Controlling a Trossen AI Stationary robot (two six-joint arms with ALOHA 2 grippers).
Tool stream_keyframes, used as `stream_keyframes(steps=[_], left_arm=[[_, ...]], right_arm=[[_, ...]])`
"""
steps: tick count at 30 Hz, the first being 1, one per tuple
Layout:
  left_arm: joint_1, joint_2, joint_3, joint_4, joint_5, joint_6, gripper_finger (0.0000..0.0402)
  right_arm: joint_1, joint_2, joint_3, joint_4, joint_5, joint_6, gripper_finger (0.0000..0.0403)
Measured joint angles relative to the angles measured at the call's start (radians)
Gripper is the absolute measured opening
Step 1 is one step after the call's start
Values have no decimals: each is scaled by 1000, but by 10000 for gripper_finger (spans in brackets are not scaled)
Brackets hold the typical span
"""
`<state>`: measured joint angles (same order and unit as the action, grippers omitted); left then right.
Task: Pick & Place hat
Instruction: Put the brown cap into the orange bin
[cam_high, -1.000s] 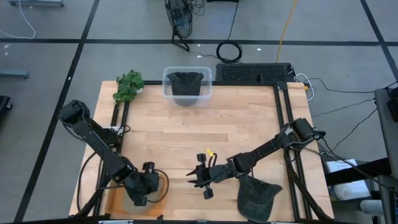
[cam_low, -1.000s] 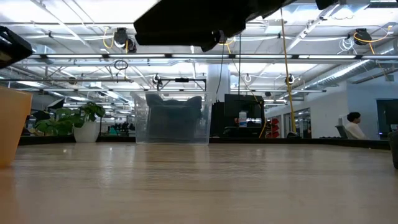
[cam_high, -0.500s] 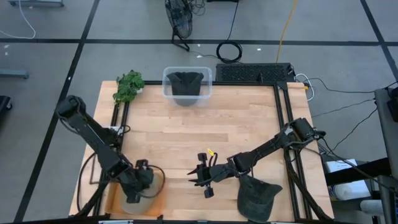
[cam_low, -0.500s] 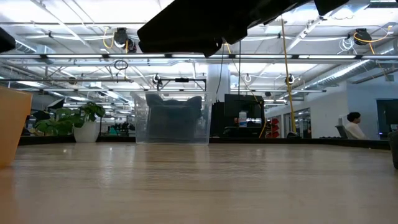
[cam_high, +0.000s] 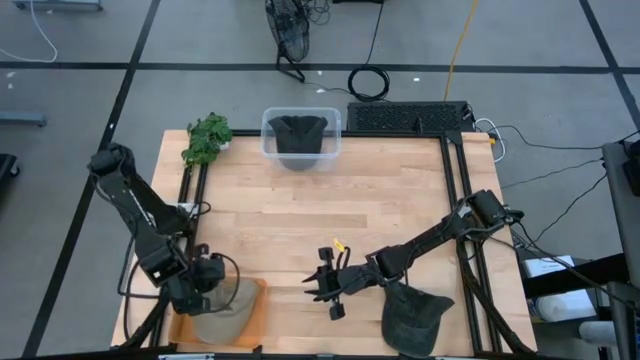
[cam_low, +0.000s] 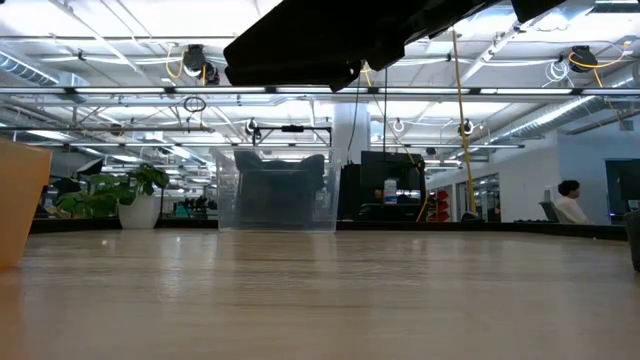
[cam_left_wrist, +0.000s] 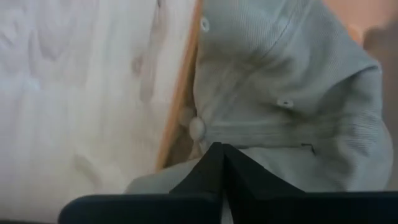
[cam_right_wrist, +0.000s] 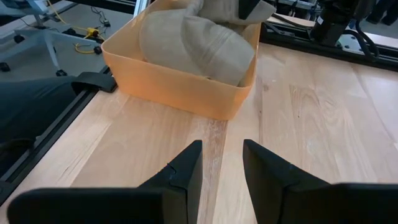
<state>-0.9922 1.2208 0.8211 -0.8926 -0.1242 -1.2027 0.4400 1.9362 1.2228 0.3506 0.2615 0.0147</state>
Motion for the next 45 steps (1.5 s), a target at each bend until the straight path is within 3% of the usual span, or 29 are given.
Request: stream_keyframes(steps=[8, 14, 24, 29, 34, 37, 42, 45], left_arm=[[-38, 63, 0, 16, 47, -124, 27], [-44, 147, 0, 59, 54, -101, 5], [-33, 251, 0, 108, 57, 0, 45], [-3, 211, 3, 66, 123, 15, 33], [19, 136, 3, 49, 117, 5, 6], [26, 87, 3, 50, 113, 8, 10], [25, 8, 9, 62, 53, 33, 7], [13, -20, 41, 105, -38, 107, 6]], right_arm=[[0, 0, 0, -1, 0, 0, 93], [0, 0, 0, -1, 0, 0, 93], [0, 1, 0, -3, 0, 0, 93], [-1, 1, 0, -3, 0, 0, 93], [-2, 1, 0, -1, 0, 0, 93], [-2, 1, 0, -1, 0, 0, 93], [-2, 1, 0, -2, 0, -1, 93], [-2, 1, 0, -2, 0, -2, 93]])
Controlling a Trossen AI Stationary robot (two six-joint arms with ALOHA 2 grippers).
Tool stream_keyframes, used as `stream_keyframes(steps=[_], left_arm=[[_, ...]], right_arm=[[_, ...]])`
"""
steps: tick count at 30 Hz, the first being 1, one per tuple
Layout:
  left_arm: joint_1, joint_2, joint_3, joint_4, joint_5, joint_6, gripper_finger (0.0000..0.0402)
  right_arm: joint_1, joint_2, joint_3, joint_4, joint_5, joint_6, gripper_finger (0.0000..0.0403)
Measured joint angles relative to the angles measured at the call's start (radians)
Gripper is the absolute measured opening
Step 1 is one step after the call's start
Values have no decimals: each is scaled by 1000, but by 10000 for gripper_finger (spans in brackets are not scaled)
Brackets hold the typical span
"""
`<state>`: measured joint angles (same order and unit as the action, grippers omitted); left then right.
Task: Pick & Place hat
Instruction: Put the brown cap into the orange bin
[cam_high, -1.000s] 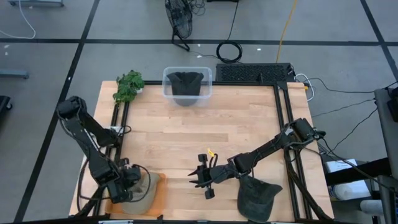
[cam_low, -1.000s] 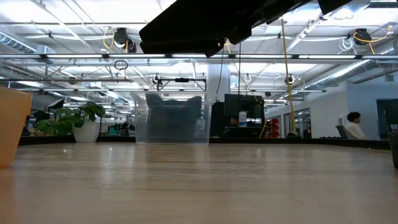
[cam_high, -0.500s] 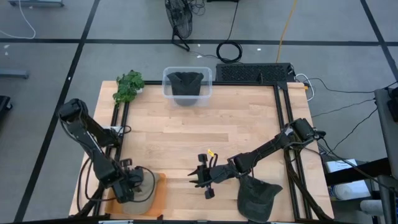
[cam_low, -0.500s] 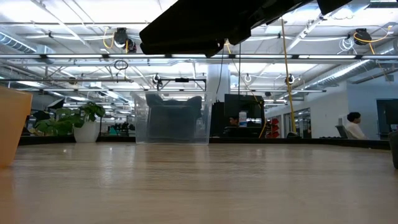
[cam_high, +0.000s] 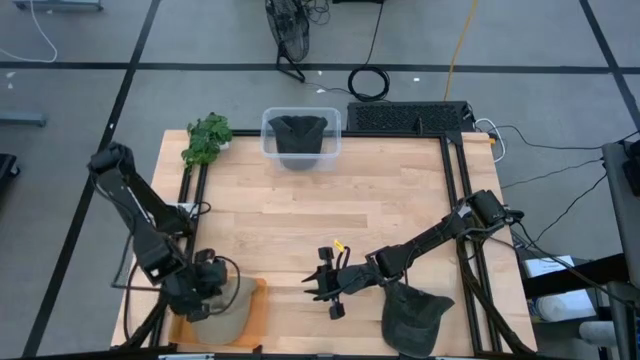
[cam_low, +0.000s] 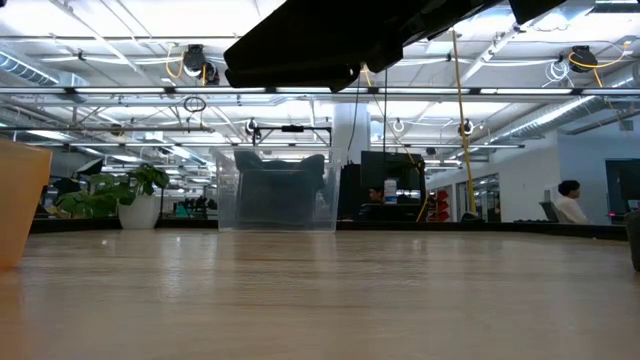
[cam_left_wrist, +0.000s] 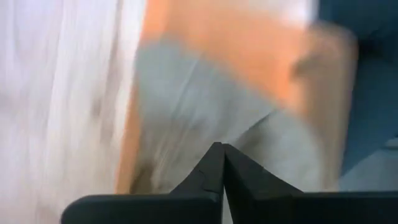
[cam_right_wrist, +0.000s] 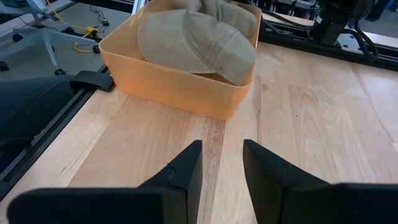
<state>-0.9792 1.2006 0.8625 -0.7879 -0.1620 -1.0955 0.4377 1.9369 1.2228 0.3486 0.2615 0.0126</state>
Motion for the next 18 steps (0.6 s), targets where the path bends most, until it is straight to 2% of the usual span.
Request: stream_keyframes(steps=[2, 5, 8, 10, 13, 16, 18], left_arm=[[-18, -6, 25, 65, -65, 102, 10], [-52, -2, 43, 229, -110, 300, 7], [-66, 14, 46, 329, -135, 373, 5], [-63, 30, 45, 272, -168, 347, 10], [-47, 67, 44, 89, -207, 232, 13], [-21, 116, 42, -63, -192, 129, 5], [-2, 147, 42, -80, -163, 118, 5]], right_arm=[[0, 0, 0, 0, 0, -1, 93], [0, 0, 0, 0, 0, 1, 93], [0, 0, 0, -2, 0, 1, 93], [0, 0, 0, -2, 0, 1, 93], [0, 0, 0, -2, 0, 2, 93], [1, 0, 0, -2, 0, 2, 93], [1, 0, 0, -2, -1, 2, 93]])
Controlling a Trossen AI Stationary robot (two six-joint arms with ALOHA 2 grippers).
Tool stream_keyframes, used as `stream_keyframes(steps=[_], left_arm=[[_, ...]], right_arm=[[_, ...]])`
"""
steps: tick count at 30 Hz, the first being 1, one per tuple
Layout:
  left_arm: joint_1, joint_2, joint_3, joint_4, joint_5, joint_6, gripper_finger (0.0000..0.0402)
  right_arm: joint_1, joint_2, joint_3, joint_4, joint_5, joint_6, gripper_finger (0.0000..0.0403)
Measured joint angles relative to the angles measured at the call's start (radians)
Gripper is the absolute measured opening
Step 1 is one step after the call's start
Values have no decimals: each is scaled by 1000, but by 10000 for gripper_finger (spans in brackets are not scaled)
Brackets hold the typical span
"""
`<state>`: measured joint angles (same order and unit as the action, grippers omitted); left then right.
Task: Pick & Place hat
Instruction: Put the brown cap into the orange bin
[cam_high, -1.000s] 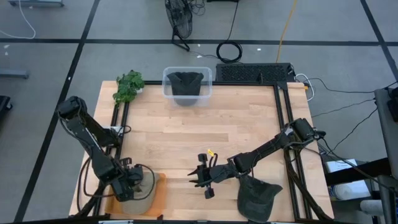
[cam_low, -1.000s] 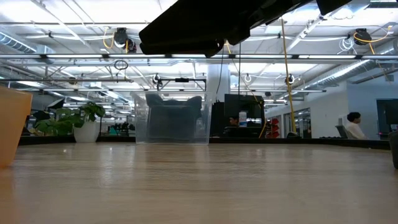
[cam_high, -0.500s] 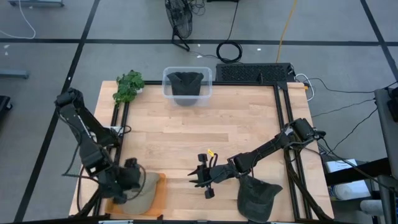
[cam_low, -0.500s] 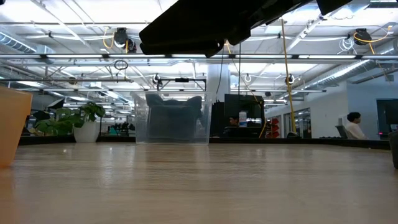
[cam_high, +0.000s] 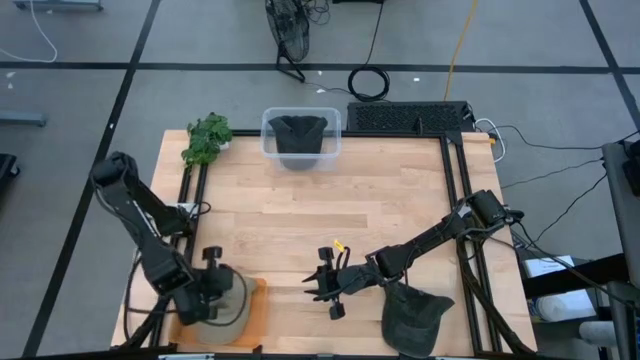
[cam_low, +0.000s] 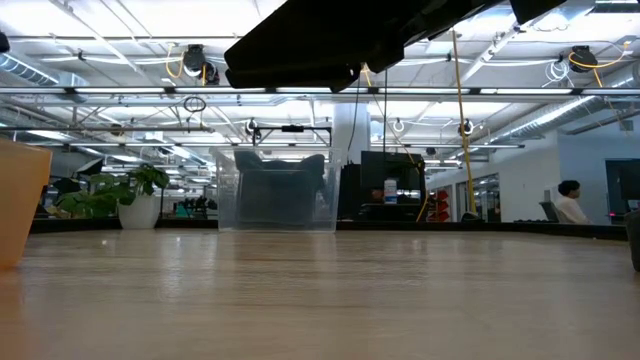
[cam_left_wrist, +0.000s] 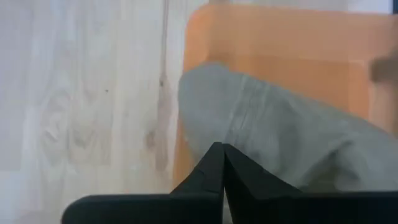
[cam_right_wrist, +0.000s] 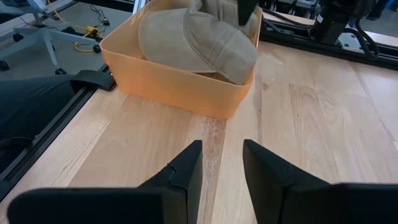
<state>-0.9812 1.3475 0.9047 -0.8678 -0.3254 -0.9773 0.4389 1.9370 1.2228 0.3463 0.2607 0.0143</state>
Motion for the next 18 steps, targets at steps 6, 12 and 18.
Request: stream_keyframes(steps=[6, 12, 18], left_arm=[[19, 63, 0, 184, 36, 154, 21], [19, 94, 0, 246, 36, 182, 5], [20, 144, -4, 230, 36, 170, 21]], right_arm=[[0, 0, 0, 0, 0, 0, 93], [0, 0, 0, 0, 0, 0, 93], [0, 0, 0, 0, 0, 1, 93]])
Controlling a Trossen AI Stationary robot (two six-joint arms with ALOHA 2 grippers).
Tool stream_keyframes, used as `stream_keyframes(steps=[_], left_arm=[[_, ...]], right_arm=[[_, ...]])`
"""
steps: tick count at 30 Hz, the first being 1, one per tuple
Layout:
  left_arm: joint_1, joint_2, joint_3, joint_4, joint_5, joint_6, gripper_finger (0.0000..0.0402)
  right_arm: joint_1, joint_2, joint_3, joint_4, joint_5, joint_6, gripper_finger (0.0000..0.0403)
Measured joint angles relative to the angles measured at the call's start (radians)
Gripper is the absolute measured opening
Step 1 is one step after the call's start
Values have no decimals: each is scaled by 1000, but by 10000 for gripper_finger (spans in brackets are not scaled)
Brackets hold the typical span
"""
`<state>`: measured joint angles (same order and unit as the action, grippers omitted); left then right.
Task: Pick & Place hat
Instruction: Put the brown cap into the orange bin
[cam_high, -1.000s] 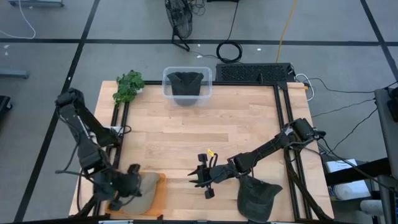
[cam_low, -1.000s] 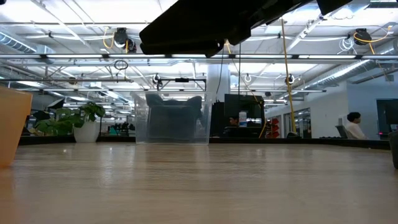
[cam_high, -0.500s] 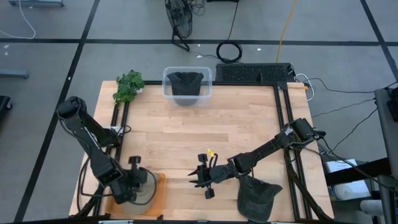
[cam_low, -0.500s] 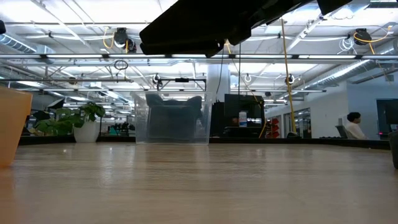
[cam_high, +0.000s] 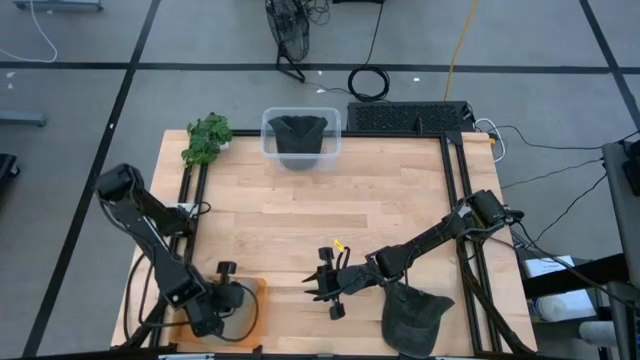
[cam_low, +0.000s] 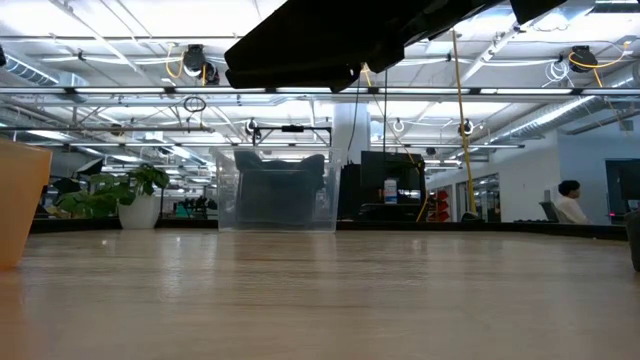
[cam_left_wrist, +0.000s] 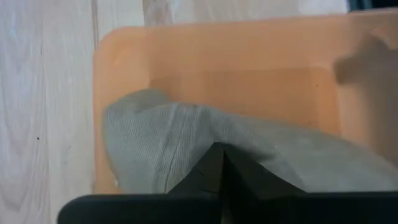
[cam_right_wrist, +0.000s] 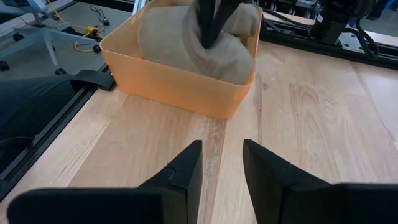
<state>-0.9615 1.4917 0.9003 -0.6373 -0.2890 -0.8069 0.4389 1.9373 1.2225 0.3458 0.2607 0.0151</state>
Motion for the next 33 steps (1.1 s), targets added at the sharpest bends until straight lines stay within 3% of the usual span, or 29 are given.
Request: stream_keyframes(steps=[6, 11, 20, 26, 30, 33], left_arm=[[0, 41, -51, 1, 44, -56, 5], [-3, 45, -83, 6, 56, -94, 20], [-5, -20, -46, -30, 115, -51, 10], [-7, -113, -40, -80, 77, -52, 8], [-16, -108, -45, -49, 4, -55, 10], [-16, -74, -76, 16, 14, -42, 20]], right_arm=[[1, 0, 0, 0, 0, 0, 93], [1, 0, 0, 0, 0, 0, 93], [1, 0, 0, 0, 0, 0, 93], [1, 0, 0, 0, 0, 0, 93], [2, 0, 0, -6, -1, 7, 93], [2, 0, 0, -23, -1, 13, 93]])
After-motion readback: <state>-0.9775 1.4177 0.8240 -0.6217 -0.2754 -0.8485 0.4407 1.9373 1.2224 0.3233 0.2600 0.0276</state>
